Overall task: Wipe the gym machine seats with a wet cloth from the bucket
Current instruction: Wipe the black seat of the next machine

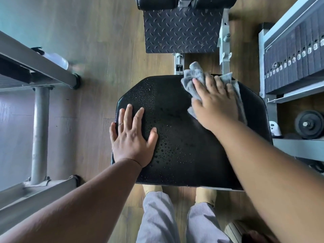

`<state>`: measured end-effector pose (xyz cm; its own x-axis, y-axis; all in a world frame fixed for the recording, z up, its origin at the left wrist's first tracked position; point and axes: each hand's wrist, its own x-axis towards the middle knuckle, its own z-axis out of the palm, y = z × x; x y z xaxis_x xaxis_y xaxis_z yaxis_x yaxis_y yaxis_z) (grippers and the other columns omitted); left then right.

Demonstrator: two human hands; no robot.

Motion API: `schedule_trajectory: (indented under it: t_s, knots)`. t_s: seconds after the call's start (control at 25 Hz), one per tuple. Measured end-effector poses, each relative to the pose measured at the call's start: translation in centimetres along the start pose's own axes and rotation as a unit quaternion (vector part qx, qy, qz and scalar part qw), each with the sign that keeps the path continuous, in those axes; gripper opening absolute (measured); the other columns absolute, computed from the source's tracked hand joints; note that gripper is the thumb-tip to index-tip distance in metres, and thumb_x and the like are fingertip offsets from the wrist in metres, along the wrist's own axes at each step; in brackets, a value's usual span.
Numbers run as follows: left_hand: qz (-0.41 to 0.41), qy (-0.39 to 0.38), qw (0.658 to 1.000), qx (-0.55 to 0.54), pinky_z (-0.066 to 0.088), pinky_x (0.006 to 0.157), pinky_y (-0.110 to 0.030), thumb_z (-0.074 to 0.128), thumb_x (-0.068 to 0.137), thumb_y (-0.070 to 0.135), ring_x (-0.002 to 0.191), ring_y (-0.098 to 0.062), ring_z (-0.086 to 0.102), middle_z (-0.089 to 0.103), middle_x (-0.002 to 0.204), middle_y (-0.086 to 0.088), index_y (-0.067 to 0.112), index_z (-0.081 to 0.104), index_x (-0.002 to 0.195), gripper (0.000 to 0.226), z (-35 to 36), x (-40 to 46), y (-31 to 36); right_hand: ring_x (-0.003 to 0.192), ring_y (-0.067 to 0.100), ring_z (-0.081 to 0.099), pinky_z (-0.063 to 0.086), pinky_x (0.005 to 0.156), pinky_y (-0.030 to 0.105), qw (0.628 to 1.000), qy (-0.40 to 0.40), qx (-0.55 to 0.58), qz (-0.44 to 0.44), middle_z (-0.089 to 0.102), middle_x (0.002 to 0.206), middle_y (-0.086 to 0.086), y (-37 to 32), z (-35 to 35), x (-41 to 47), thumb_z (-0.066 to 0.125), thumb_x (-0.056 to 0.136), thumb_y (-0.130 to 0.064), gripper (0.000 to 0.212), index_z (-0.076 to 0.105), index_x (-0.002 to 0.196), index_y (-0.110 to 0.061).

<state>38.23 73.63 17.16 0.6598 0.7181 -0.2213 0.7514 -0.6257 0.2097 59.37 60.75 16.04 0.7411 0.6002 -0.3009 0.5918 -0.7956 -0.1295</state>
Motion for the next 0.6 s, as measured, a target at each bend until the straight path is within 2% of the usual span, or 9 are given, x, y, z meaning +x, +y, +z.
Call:
schedule_trajectory:
  t_s: [0.04,0.08,0.2,0.28,0.36,0.48,0.6]
  knots:
    - [0.000,-0.001,1.000,0.000,0.004,0.123,-0.043,0.036,0.088,0.063,0.152,-0.012,0.000,0.008,0.166,0.008,0.041,0.024,0.150,0.067,0.0,0.0,0.0,0.154,0.028,0.005,0.000,0.123,0.051,1.000,0.002,0.013,0.020,0.007,0.169,0.004,-2.5,-0.1,0.6,0.015,0.096,-0.048,0.064,0.013,0.159,-0.035]
    - [0.000,0.000,1.000,0.000,0.004,0.123,-0.043,0.036,0.088,0.063,0.152,-0.012,0.000,0.008,0.166,0.008,0.041,0.025,0.150,0.068,-0.1,0.0,0.0,0.154,0.029,0.003,-0.001,0.122,0.052,1.000,-0.003,0.020,0.004,0.006,0.169,0.005,-4.7,0.1,0.7,0.017,0.098,-0.050,0.063,0.012,0.159,-0.034]
    - [0.002,0.001,1.000,-0.003,0.004,0.122,-0.043,0.037,0.087,0.063,0.152,-0.012,-0.001,0.008,0.166,0.008,0.040,0.025,0.151,0.069,-0.1,0.1,0.1,0.155,0.025,-0.001,-0.005,0.124,0.048,0.984,-0.039,0.001,-0.172,0.000,0.168,0.000,-5.9,0.4,-1.5,0.014,0.101,-0.055,0.062,0.008,0.159,-0.037]
    - [0.005,-0.003,1.000,-0.006,0.004,0.122,-0.044,0.038,0.088,0.063,0.152,-0.012,-0.002,0.007,0.166,0.008,0.040,0.025,0.152,0.069,-0.1,0.1,0.0,0.155,0.021,-0.003,-0.004,0.125,0.045,0.974,-0.042,-0.022,-0.224,-0.003,0.167,-0.005,-2.8,0.5,-2.6,0.006,0.101,-0.055,0.059,0.004,0.158,-0.041]
    - [0.005,-0.008,1.000,-0.007,0.002,0.123,-0.044,0.038,0.089,0.063,0.152,-0.012,-0.005,0.005,0.166,0.008,0.040,0.023,0.152,0.069,-0.2,0.0,0.0,0.155,0.021,0.000,-0.001,0.125,0.044,0.986,-0.020,-0.031,-0.162,-0.003,0.166,-0.007,-0.1,0.6,-2.7,0.005,0.101,-0.054,0.057,0.005,0.157,-0.044]
    - [0.005,-0.016,1.000,-0.015,-0.003,0.123,-0.043,0.035,0.089,0.065,0.152,-0.011,-0.009,0.000,0.166,0.009,0.042,0.019,0.153,0.069,-0.3,0.3,0.0,0.154,0.021,0.010,0.004,0.125,0.044,0.999,0.021,-0.016,-0.039,0.008,0.168,-0.006,0.0,0.9,-1.8,0.012,0.098,-0.050,0.060,0.017,0.157,-0.041]
    - [0.016,-0.022,0.998,-0.051,-0.002,0.123,-0.039,0.041,0.089,0.065,0.151,-0.008,-0.006,0.001,0.166,0.012,0.043,0.020,0.152,0.070,-0.8,0.1,-0.3,0.154,0.020,0.007,0.002,0.125,0.045,1.000,0.008,-0.011,-0.026,0.006,0.169,-0.005,-0.7,0.7,-1.3,0.012,0.097,-0.050,0.062,0.014,0.158,-0.041]
